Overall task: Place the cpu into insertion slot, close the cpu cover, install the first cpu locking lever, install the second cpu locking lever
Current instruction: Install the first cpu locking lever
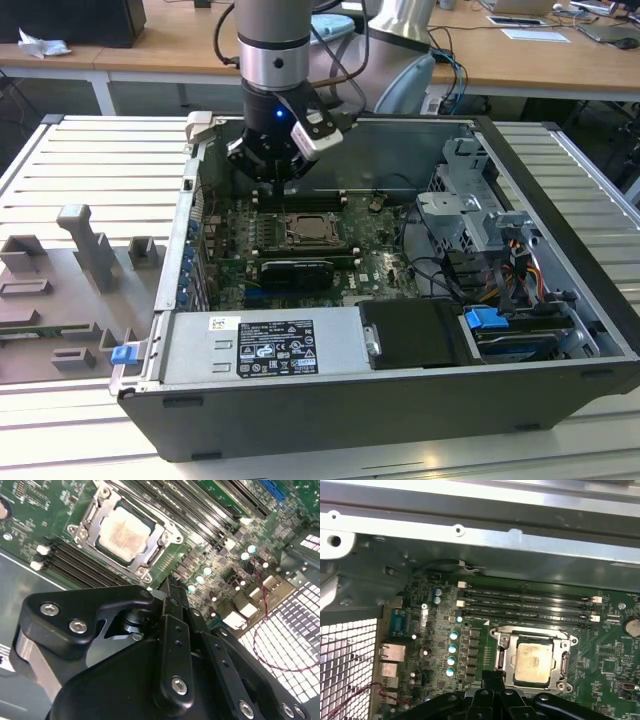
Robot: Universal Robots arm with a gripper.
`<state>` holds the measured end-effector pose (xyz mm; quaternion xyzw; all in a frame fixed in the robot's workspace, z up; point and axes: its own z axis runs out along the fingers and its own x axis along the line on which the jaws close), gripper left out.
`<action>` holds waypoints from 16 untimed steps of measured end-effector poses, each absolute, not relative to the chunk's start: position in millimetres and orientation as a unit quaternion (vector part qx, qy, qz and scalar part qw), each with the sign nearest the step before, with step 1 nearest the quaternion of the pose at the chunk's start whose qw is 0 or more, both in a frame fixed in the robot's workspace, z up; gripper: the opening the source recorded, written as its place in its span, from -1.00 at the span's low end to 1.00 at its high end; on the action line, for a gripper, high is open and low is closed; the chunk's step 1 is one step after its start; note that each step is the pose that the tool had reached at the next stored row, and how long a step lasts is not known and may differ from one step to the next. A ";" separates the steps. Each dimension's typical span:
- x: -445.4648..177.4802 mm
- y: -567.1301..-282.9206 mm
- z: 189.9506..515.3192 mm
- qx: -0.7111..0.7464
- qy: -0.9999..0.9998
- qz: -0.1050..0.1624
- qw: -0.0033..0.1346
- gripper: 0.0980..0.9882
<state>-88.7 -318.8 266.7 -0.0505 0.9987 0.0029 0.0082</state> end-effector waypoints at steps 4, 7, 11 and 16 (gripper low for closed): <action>-94.1 -316.5 266.3 -0.051 0.999 0.003 0.008 -0.98; -96.1 -309.4 265.5 -0.051 0.999 0.003 0.008 -0.98; -97.8 -302.4 264.1 -0.051 0.999 0.003 0.008 -0.98; -98.5 -293.8 262.0 -0.050 0.999 0.003 0.008 -0.98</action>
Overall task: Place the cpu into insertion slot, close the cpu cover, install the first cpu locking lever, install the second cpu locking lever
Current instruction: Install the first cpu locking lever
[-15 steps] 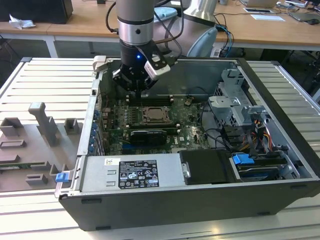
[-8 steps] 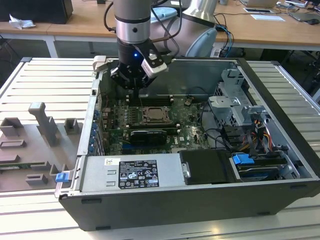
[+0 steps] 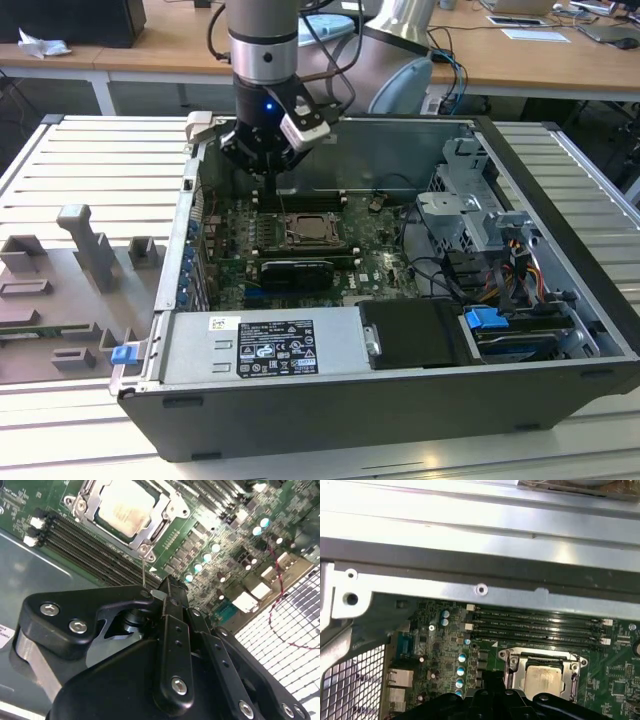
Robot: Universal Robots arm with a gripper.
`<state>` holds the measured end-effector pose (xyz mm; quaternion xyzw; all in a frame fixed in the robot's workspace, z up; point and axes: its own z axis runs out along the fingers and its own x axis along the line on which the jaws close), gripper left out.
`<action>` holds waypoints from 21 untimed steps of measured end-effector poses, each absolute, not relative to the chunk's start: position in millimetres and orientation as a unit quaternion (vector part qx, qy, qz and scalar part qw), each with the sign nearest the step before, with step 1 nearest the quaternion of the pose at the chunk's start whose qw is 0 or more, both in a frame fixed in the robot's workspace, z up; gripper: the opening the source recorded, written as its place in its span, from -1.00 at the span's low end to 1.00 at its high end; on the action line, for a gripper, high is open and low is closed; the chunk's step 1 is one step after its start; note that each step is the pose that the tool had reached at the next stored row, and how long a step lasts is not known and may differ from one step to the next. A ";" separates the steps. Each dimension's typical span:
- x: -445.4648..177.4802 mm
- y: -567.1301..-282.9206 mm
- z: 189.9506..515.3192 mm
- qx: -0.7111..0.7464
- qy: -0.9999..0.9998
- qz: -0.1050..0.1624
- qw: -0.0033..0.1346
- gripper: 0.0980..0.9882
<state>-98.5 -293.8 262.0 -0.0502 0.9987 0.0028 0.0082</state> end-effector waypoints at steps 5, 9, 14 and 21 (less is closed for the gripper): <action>-98.5 -290.1 260.9 -0.050 0.999 0.003 0.008 -0.98; -98.5 -286.6 259.6 -0.050 0.999 0.003 0.008 -0.98; -89.1 -284.5 258.5 -0.050 0.999 0.003 0.008 -0.98; -74.6 -284.4 256.4 -0.049 0.999 0.003 0.008 -0.98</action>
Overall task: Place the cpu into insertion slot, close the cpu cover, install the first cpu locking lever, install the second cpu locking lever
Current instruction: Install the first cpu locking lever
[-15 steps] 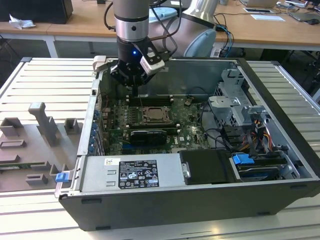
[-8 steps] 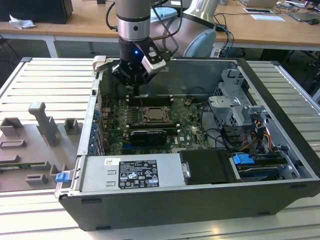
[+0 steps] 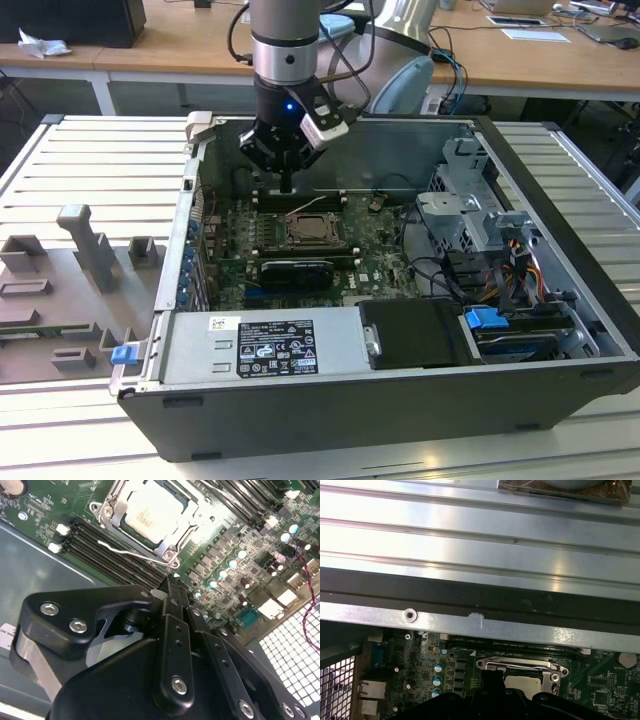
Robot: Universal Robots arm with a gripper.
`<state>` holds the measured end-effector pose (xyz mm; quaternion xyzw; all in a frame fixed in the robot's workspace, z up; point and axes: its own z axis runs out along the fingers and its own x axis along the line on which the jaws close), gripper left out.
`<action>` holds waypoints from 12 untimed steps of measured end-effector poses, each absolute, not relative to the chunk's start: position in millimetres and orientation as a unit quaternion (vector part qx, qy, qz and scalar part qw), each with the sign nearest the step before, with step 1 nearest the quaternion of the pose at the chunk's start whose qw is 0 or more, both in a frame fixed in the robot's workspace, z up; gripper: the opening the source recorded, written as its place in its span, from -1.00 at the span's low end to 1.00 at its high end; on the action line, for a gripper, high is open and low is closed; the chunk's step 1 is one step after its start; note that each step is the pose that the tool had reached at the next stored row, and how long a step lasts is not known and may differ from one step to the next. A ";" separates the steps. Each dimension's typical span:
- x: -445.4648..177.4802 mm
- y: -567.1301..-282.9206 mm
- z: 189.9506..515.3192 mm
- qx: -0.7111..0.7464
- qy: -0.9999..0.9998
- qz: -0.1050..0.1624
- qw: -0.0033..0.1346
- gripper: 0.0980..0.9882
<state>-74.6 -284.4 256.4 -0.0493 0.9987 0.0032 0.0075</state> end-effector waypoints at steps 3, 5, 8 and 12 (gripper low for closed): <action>-74.1 -284.4 256.3 -0.049 0.999 0.003 0.007 -0.98; -73.4 -284.4 256.3 -0.049 0.999 0.003 0.007 -0.98; -68.2 -284.4 254.8 -0.049 0.999 0.003 0.008 -0.98; -66.0 -285.2 253.2 -0.049 0.998 0.031 0.009 -0.98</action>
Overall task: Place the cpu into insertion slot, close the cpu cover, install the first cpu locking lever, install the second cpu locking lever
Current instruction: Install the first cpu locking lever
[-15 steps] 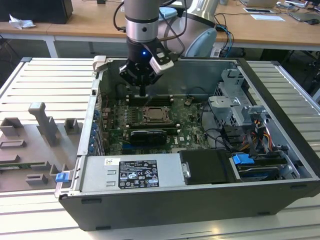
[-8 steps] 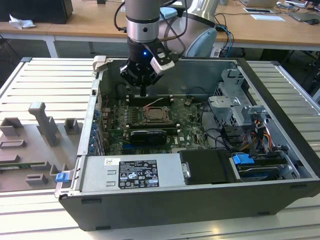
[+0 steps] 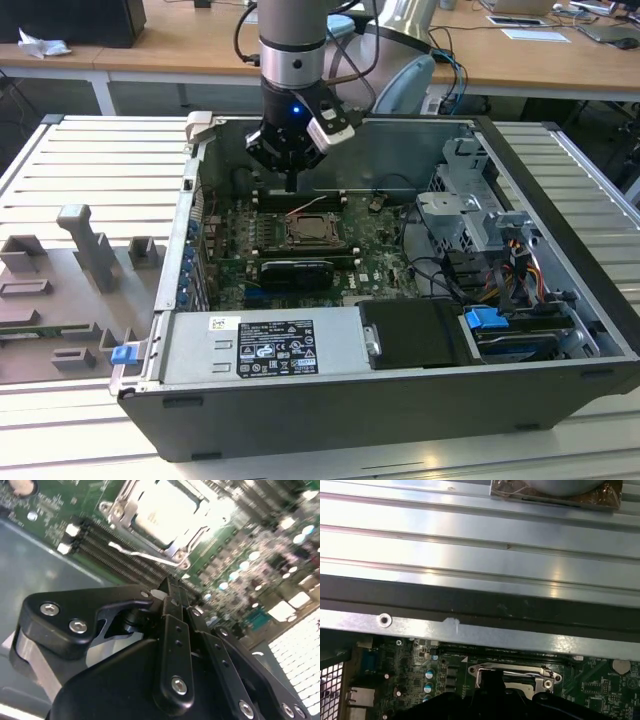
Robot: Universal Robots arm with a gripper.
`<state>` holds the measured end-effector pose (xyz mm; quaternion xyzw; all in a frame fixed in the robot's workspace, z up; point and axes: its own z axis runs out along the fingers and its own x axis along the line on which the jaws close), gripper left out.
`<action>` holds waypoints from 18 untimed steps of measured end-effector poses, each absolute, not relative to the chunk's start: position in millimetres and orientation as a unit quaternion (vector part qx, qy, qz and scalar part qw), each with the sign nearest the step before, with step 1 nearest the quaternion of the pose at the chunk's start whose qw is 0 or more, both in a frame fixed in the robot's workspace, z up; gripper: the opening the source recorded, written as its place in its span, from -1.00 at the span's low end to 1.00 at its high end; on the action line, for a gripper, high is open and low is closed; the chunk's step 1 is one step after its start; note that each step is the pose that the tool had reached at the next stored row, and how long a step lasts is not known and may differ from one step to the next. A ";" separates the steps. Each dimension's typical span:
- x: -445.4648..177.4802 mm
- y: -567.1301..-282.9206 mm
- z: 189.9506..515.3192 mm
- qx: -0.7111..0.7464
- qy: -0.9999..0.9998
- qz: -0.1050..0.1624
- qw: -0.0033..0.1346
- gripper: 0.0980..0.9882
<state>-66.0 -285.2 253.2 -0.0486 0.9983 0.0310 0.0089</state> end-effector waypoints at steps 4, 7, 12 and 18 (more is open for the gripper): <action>-60.0 -285.9 247.4 -0.046 0.998 0.036 0.009 -0.98; -51.3 -285.9 240.4 -0.045 0.998 0.036 0.009 -0.98; -44.1 -285.9 231.7 -0.045 0.998 0.037 0.009 -0.98; -38.7 -284.8 227.3 -0.045 0.998 0.037 0.009 -0.98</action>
